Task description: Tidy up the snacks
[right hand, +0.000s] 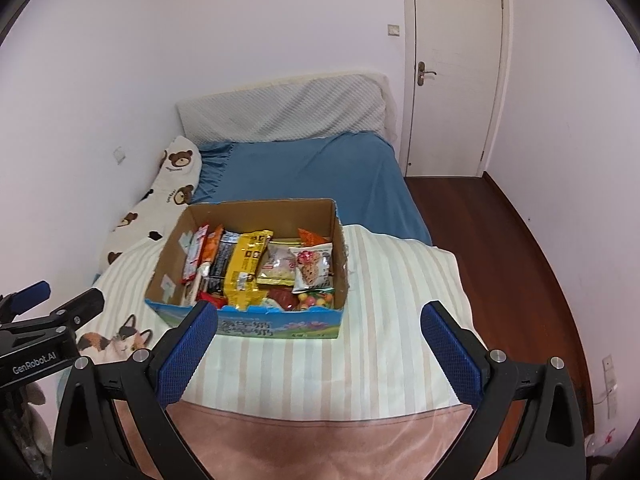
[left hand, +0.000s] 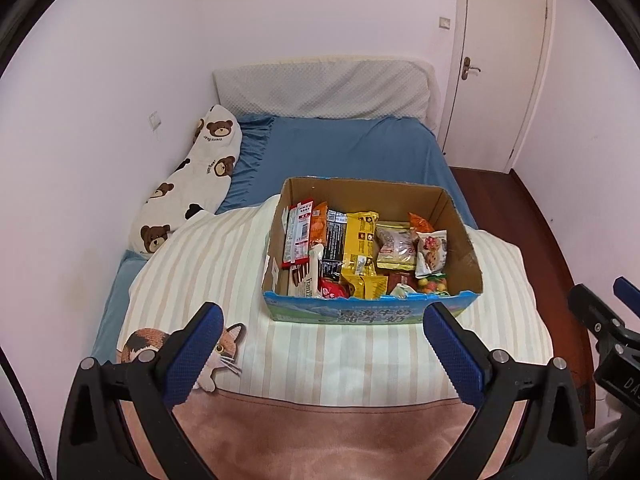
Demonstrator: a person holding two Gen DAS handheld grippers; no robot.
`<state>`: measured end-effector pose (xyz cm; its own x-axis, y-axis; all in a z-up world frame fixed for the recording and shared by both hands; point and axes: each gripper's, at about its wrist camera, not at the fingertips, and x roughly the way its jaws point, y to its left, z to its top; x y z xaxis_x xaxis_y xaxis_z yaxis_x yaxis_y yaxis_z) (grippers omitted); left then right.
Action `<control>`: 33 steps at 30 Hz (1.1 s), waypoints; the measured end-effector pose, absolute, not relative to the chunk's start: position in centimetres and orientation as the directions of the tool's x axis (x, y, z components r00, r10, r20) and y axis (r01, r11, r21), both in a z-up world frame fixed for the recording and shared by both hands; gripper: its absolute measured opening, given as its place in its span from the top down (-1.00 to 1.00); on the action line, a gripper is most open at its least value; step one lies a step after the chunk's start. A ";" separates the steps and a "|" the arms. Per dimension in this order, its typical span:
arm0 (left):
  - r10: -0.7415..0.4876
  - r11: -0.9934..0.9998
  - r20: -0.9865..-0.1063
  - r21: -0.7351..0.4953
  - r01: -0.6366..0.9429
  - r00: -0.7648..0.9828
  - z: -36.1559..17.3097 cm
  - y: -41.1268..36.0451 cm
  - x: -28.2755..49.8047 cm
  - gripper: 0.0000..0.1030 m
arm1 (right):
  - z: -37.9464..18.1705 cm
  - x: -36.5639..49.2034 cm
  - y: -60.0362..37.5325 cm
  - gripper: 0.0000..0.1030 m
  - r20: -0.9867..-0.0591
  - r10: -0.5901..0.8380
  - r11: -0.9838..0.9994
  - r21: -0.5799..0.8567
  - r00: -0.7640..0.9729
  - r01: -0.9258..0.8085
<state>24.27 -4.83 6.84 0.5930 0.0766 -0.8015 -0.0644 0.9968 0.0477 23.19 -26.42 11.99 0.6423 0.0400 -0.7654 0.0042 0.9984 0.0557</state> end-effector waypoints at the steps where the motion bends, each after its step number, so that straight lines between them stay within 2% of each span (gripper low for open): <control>1: 0.073 0.997 -0.806 0.044 -0.064 0.587 6.6 -4.8 24.6 -0.99 | 11.7 23.8 -26.5 -1.00 -0.767 0.038 0.998 0.056 0.641 0.007; 19: 0.069 0.997 -0.864 0.051 -0.049 0.499 1.8 -5.0 28.9 -0.99 | 6.2 28.4 -26.2 -1.00 -0.829 0.010 0.998 0.041 0.559 0.043; 33: 0.065 0.998 -0.858 0.051 -0.041 0.509 2.0 -5.0 28.9 -0.99 | 6.6 28.1 -25.7 -1.00 -0.824 0.003 0.999 0.031 0.567 0.041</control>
<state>28.86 -5.04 1.96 0.5092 0.0646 -0.8583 -0.0412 0.9979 0.0507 28.05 -25.69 6.57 0.5670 0.0027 -0.8237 0.0408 0.9987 0.0314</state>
